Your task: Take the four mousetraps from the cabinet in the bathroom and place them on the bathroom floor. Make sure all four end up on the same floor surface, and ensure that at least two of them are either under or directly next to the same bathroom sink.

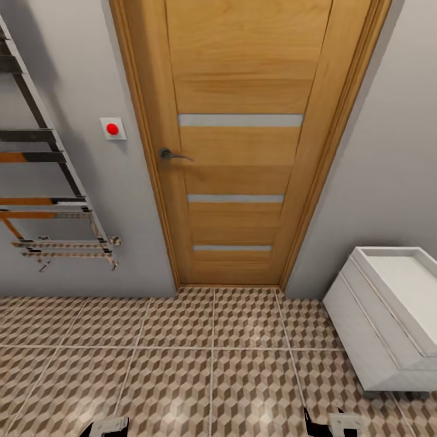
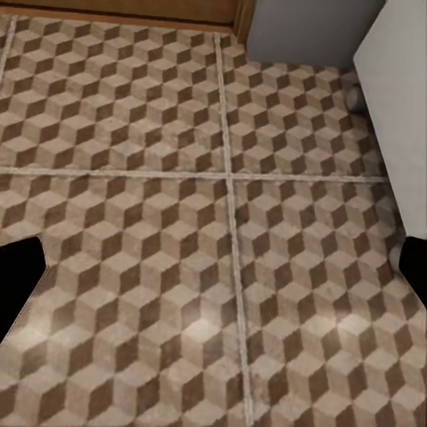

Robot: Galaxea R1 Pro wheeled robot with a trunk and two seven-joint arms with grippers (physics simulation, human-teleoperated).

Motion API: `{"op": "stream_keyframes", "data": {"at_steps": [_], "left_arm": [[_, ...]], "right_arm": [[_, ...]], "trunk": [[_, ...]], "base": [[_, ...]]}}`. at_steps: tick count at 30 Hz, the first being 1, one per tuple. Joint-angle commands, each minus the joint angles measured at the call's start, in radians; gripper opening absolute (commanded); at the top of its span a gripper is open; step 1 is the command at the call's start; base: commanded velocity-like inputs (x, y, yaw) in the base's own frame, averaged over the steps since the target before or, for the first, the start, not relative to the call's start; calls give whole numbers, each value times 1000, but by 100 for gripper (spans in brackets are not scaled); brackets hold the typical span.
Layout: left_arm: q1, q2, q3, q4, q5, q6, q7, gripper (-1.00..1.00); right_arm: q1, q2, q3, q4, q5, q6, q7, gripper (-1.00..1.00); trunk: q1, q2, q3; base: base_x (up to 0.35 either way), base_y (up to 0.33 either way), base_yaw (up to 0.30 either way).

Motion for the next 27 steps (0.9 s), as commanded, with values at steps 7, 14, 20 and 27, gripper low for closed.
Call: {"op": "stream_keyframes", "data": {"at_steps": [7, 14, 20, 27], "left_arm": [[-2, 0, 3, 4, 2, -6, -1, 100], [-2, -1, 3, 4, 2, -6, -1, 100], [-2, -1, 3, 4, 2, -6, -1, 100], [-2, -5, 3, 4, 2, -6, -1, 100]], "right_arm": [[0, 1, 10, 0, -9, -3, -2, 100], [0, 1, 10, 0, -9, -2, -2, 100], [0, 2, 10, 0, -9, -1, -1, 100], [0, 3, 10, 0, -9, 0, -1, 100]], "trunk": [[0, -1, -7], [0, -1, -12], [0, -1, -17], [0, -1, -23]], "base": [[0, 0, 246], [0, 0, 245], [0, 0, 245], [0, 0, 242]]}}
